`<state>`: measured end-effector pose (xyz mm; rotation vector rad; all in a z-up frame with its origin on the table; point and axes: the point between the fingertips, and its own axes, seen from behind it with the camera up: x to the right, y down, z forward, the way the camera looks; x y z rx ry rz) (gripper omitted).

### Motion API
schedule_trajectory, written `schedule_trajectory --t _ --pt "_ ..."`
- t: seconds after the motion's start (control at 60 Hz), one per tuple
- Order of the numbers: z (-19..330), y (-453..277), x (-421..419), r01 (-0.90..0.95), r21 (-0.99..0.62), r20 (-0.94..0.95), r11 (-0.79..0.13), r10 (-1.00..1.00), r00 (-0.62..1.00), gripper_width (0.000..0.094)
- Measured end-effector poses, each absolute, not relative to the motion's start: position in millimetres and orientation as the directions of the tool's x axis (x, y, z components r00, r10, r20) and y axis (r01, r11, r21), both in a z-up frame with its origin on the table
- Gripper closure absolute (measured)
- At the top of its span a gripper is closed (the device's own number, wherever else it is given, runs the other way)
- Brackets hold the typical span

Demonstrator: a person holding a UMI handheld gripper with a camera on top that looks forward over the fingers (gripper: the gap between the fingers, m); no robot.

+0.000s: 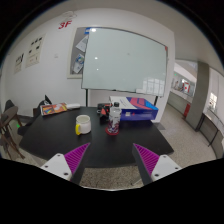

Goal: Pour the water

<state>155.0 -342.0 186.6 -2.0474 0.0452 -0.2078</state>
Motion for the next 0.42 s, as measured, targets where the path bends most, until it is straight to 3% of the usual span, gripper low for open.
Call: schedule_trajectory --t 0.417 --pt "215.7 -391.2 153.6 0.072 -0.898 0.149 -0.434 -0.145 0.978 0.0091"
